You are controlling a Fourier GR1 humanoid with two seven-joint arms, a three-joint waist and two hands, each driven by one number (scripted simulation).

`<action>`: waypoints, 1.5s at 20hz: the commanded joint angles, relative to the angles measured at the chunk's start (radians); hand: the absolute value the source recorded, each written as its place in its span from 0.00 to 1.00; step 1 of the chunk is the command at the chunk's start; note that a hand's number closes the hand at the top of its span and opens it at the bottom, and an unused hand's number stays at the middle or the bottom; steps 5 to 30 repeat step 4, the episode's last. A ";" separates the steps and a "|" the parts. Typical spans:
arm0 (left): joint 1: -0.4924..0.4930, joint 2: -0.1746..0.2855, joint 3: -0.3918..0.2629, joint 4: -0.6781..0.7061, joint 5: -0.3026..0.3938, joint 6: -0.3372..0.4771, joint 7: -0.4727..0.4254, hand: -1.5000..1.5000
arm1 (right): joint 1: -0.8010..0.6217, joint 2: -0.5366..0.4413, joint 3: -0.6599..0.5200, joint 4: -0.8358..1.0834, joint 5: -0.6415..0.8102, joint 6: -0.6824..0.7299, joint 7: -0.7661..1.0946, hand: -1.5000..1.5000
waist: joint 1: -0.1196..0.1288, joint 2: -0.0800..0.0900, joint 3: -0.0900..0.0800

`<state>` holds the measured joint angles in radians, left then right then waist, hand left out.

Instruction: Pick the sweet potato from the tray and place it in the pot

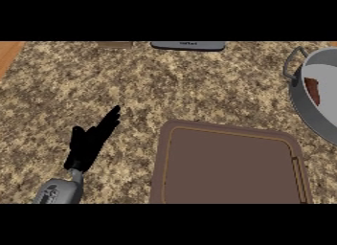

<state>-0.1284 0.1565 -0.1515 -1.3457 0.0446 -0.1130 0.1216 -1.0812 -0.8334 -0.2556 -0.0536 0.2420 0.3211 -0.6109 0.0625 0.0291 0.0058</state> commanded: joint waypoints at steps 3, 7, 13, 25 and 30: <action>0.024 0.004 0.000 0.003 -0.006 -0.005 -0.026 0.50 | 0.011 -0.123 -0.114 0.025 -0.113 0.099 0.030 0.00 | 0.002 0.004 0.001; -0.019 -0.004 -0.003 0.000 -0.007 0.000 0.007 0.50 | 0.041 -0.131 -0.116 0.024 -0.116 0.132 -0.004 0.00 | -0.001 0.011 0.003; -0.019 -0.004 -0.003 0.000 -0.007 0.000 0.007 0.50 | 0.041 -0.131 -0.116 0.024 -0.116 0.132 -0.004 0.00 | -0.001 0.011 0.003; -0.019 -0.004 -0.003 0.000 -0.007 0.000 0.007 0.50 | 0.041 -0.131 -0.116 0.024 -0.116 0.132 -0.004 0.00 | -0.001 0.011 0.003; -0.019 -0.004 -0.003 0.000 -0.007 0.000 0.007 0.50 | 0.041 -0.131 -0.116 0.024 -0.116 0.132 -0.004 0.00 | -0.001 0.011 0.003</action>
